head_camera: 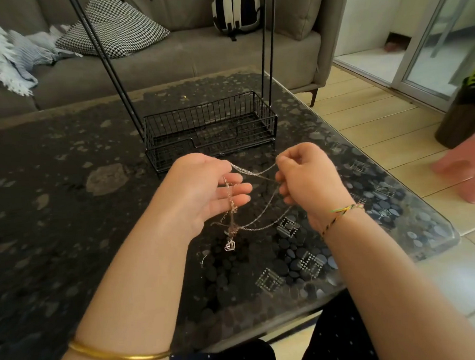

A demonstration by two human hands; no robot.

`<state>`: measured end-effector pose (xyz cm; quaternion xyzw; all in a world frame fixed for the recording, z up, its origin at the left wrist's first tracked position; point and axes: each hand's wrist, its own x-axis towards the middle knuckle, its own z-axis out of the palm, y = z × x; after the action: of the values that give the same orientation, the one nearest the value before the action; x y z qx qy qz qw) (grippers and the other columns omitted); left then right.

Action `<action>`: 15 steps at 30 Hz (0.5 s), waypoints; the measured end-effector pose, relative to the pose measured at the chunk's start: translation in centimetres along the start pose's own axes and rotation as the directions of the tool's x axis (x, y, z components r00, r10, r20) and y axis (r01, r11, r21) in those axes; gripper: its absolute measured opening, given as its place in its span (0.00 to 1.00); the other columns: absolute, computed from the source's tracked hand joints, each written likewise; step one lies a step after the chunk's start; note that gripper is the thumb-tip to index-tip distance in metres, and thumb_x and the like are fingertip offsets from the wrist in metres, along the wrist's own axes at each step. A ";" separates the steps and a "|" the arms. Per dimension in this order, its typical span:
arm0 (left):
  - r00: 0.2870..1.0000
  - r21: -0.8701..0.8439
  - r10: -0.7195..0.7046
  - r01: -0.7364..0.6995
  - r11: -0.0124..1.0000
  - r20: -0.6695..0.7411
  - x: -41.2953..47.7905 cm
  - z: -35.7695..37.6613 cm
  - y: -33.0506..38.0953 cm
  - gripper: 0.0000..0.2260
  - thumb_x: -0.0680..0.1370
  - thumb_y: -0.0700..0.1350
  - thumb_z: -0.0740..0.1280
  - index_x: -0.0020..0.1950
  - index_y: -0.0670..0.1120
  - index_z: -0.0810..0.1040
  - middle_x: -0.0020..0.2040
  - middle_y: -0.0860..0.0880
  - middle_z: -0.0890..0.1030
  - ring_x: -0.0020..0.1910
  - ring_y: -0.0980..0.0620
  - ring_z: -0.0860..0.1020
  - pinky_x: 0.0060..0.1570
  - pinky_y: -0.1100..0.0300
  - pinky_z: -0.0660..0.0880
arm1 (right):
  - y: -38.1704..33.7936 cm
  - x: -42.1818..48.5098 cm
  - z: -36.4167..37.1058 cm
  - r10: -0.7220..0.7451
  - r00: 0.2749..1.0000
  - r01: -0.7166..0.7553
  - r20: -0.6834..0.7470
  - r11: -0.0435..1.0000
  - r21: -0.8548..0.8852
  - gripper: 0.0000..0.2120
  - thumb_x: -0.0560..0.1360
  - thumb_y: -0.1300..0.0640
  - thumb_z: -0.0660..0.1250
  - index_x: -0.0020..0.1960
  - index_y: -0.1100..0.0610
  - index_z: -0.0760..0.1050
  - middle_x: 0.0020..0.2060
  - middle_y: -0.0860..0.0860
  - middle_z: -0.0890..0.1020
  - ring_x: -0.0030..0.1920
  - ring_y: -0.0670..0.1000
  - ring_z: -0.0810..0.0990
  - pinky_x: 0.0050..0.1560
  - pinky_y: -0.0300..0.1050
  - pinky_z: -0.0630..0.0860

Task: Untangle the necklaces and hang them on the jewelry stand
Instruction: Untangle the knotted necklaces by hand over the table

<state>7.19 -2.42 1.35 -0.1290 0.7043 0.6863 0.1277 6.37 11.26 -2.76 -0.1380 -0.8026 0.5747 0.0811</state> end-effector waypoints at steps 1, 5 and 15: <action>1.000 -0.071 -0.011 0.013 0.997 0.023 -0.1 0.0 0.1 0.04 0.79 0.36 0.61 0.53 0.38 0.73 0.45 0.39 0.79 0.37 0.46 0.84 0.34 0.56 0.82 | 0.0 -0.1 0.1 0.001 1.000 -0.001 0.025 1.000 -0.011 0.05 0.78 0.58 0.57 0.45 0.53 0.71 0.42 0.53 0.78 0.40 0.54 0.79 0.40 0.51 0.79; 0.996 -0.242 -0.018 0.038 0.969 0.086 -0.2 0.0 0.3 0.02 0.80 0.35 0.60 0.51 0.38 0.71 0.47 0.37 0.79 0.40 0.42 0.84 0.36 0.52 0.82 | -0.1 -0.5 0.2 -0.015 0.990 0.030 0.137 0.994 -0.109 0.07 0.77 0.58 0.60 0.54 0.55 0.71 0.45 0.51 0.77 0.49 0.52 0.79 0.51 0.50 0.77; 0.996 -0.230 0.032 -0.011 0.973 0.089 -0.1 0.1 0.3 0.04 0.80 0.35 0.58 0.48 0.42 0.70 0.54 0.38 0.80 0.50 0.44 0.82 0.38 0.53 0.82 | -1.8 -1.7 -0.3 -0.242 0.966 0.244 0.092 0.970 -0.004 0.11 0.70 0.66 0.63 0.38 0.53 0.80 0.29 0.49 0.76 0.29 0.43 0.71 0.33 0.40 0.74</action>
<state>7.20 -2.29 1.67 -0.1035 0.6150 0.7697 0.1368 7.89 10.49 -0.93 -0.0130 -0.8207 0.5599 0.1132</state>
